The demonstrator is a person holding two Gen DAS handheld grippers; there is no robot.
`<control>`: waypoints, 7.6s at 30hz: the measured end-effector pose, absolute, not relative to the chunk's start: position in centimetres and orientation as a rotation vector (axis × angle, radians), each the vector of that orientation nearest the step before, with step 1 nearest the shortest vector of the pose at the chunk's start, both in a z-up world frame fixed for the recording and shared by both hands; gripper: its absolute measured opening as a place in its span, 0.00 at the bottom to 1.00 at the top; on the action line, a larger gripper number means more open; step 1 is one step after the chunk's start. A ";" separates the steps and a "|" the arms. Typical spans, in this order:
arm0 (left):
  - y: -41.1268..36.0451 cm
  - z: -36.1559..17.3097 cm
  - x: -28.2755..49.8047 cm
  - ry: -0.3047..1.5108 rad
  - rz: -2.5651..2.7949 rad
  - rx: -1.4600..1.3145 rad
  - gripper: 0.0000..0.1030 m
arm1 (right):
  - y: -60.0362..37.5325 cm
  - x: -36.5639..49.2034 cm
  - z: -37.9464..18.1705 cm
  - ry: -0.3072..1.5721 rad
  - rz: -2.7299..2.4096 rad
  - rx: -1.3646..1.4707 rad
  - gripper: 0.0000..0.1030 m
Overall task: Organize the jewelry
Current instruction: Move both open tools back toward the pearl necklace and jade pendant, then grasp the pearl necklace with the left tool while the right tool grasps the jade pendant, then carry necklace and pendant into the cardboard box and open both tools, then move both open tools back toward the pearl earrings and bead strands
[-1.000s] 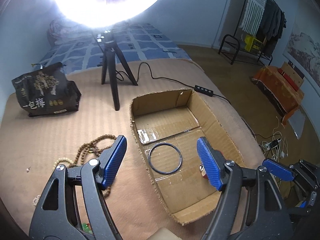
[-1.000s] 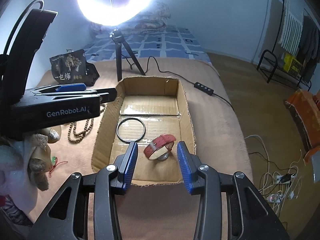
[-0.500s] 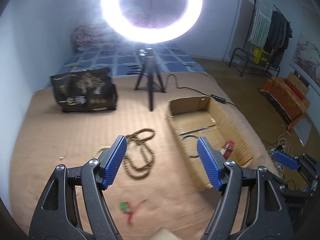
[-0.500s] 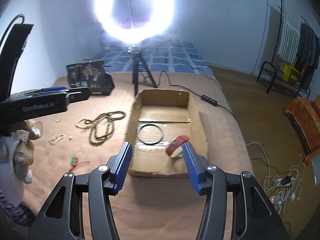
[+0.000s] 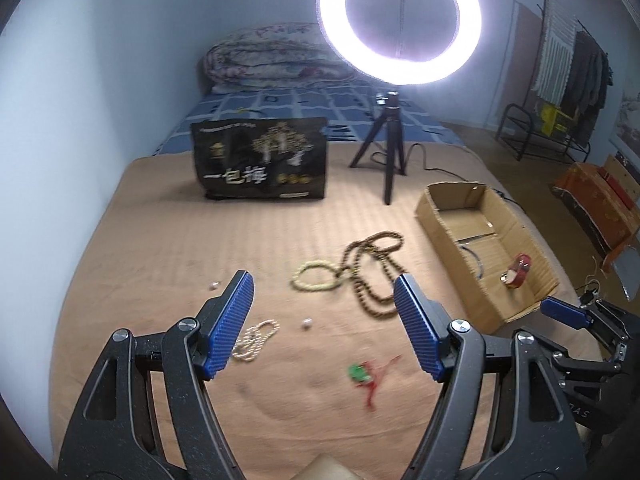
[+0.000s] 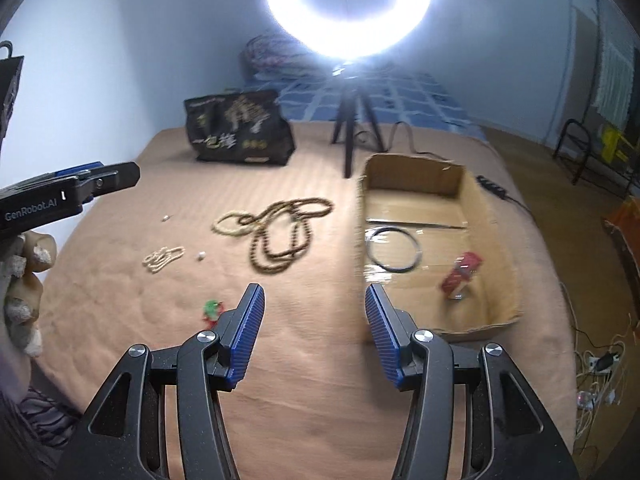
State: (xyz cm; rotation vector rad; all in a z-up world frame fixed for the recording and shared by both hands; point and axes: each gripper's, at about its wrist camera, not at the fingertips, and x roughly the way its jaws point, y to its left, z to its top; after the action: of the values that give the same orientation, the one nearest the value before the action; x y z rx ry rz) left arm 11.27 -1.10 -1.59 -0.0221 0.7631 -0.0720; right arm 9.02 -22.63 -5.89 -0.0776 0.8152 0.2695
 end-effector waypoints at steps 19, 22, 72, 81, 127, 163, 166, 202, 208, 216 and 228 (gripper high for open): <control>4.4 -5.8 12.3 0.841 0.001 -0.067 0.73 | -15.4 11.3 -10.3 0.888 0.351 -0.172 0.61; 4.7 -6.3 12.5 0.853 0.006 -0.071 0.73 | -15.2 11.5 -10.7 0.897 0.355 -0.171 0.61; 6.0 -18.2 18.0 1.076 -0.017 0.007 0.61 | -10.8 13.2 -18.1 1.091 0.488 -0.224 0.60; 4.5 -17.8 17.8 1.063 -0.041 0.051 0.17 | -9.8 13.0 -18.0 1.068 0.468 -0.302 0.21; -4.6 -3.4 16.5 0.804 -0.270 -0.049 0.09 | -23.5 12.4 -6.8 0.891 0.297 -0.134 0.12; -22.0 -4.5 25.5 0.820 -0.468 -0.005 0.09 | -34.2 15.9 -7.9 0.916 0.131 -0.039 0.12; -22.2 -4.3 25.4 0.818 -0.473 0.002 0.09 | -34.2 16.0 -8.1 0.921 0.132 -0.036 0.12; -7.9 4.0 17.2 0.671 -0.283 0.027 0.38 | -28.6 10.3 -2.3 0.766 0.178 -0.036 0.56; -1.9 2.4 16.8 0.719 -0.215 0.017 0.38 | -25.4 10.6 -2.6 0.751 0.214 -0.078 0.58; 5.0 -0.8 16.6 0.784 -0.155 0.019 0.38 | -21.6 13.1 -4.8 0.809 0.264 -0.095 0.62; 11.8 -5.7 17.7 0.865 -0.100 -0.033 0.38 | -18.6 17.3 -8.1 0.914 0.305 -0.070 0.62</control>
State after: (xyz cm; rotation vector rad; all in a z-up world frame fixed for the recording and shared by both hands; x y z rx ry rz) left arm 17.74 11.82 -5.73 -0.0330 0.8653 -0.0999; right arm 17.27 -18.60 -8.14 -0.0703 0.9142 0.3048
